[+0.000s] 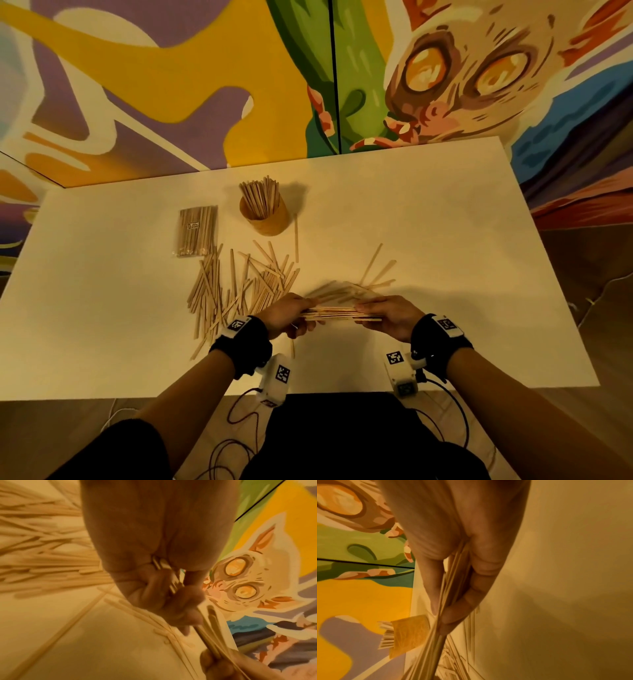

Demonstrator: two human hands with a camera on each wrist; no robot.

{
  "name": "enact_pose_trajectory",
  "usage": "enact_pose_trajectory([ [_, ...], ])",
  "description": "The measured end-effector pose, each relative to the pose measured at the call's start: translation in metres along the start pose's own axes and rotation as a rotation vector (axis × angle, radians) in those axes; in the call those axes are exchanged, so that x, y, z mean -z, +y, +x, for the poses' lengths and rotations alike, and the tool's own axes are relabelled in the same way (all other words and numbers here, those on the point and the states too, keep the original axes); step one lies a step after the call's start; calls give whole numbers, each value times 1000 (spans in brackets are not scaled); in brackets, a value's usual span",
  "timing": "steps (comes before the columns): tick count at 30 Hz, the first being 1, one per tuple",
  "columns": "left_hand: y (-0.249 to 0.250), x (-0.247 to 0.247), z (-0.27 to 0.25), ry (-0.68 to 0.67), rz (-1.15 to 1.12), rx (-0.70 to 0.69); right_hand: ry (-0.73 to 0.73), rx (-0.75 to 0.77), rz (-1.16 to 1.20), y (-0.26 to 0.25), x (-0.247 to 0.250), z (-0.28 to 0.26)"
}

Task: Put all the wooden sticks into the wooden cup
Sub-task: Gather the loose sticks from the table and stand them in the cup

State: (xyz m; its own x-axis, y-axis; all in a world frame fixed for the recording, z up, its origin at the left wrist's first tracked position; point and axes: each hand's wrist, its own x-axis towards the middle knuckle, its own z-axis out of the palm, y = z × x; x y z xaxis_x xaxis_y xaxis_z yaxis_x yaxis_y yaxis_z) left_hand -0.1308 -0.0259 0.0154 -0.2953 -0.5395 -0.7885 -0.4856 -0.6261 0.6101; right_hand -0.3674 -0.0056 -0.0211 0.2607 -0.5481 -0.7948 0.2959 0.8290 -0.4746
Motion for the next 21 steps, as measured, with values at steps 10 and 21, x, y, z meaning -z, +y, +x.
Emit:
enact_pose_trajectory([
  [10,-8,-43,16,142,-295,106,92,-51,-60,0,-8,-1],
  [21,-8,-48,11,-4,-548,126,198,67,-314,-1,-8,-6],
])
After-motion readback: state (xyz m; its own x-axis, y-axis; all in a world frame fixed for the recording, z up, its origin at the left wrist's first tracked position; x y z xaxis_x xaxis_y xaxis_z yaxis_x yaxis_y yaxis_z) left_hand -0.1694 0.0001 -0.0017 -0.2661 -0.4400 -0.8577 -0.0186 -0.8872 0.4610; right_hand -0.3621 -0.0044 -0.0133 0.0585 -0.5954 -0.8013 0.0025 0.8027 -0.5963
